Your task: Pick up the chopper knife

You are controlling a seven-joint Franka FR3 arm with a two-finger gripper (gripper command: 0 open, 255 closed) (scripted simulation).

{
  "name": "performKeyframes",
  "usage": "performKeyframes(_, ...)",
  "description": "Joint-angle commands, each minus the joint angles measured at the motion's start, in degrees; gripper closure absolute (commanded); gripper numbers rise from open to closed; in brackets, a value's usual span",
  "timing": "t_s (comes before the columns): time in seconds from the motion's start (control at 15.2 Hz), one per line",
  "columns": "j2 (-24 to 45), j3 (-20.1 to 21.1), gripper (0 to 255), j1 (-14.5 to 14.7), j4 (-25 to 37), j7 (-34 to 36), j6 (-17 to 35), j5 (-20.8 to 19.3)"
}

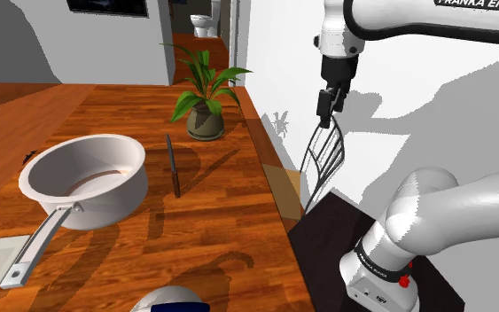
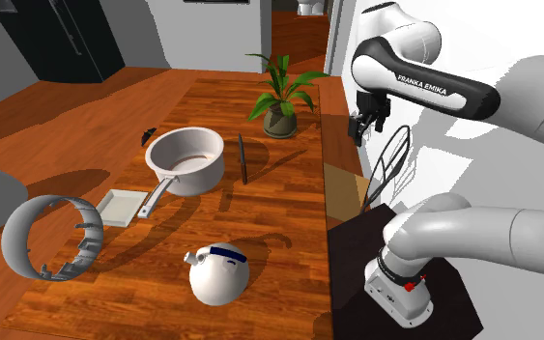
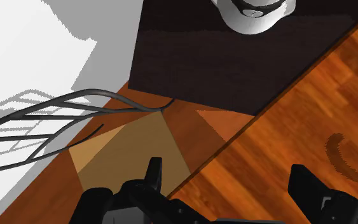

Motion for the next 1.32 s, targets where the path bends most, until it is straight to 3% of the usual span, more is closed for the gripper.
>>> performKeyframes(0.0, 0.0, 0.0, 0, 0.0, 0.0, 0.0, 0.0, 0.0)
performKeyframes(0.4, 0.83, -5.57, 0, 2.58, -9.72, -7.48, 18.22, 1.21)
performKeyframes(0.79, 6.7, -11.4, 0, 6.29, -15.77, -16.34, 37.15, 4.0)
performKeyframes(1.06, 13.21, -15.81, 0, 10.46, -17.43, -23.93, 49.54, 7.95)
performKeyframes(1.25, 19.02, -19.84, 0, 15.25, -17.32, -31.25, 58.12, 13.02)
